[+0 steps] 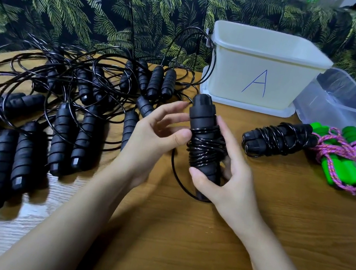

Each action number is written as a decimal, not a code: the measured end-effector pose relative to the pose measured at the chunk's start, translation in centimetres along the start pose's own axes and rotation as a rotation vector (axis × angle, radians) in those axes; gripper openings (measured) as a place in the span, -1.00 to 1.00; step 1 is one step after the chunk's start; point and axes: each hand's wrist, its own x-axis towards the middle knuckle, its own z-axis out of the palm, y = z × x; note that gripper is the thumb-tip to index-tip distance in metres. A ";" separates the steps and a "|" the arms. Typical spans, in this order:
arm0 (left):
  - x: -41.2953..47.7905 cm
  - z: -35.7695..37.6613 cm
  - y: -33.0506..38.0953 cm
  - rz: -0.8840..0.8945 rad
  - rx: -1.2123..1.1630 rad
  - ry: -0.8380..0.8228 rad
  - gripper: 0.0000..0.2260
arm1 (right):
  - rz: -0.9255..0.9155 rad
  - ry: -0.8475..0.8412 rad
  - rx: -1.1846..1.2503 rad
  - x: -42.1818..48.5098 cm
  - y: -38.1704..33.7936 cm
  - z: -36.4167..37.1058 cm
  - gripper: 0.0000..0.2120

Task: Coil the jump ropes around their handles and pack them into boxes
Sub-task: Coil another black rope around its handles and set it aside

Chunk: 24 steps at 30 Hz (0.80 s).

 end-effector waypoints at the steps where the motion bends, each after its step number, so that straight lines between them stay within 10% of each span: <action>1: 0.1 -0.2 0.0 -0.053 -0.056 -0.044 -0.32 | 0.001 -0.028 0.026 0.0 -0.1 0.0 -0.19; 6: 0.3 -0.5 0.0 -0.105 -0.116 -0.180 -0.07 | 0.042 -0.119 0.104 0.1 0.2 -0.3 -0.20; 15: -0.4 1.3 0.3 0.028 0.056 0.049 -0.53 | -0.136 0.025 -0.269 0.3 0.9 0.9 -0.15; 24: -0.2 0.5 0.3 0.074 0.062 0.078 -0.65 | 0.042 -0.035 0.184 0.3 -0.1 -0.4 -0.29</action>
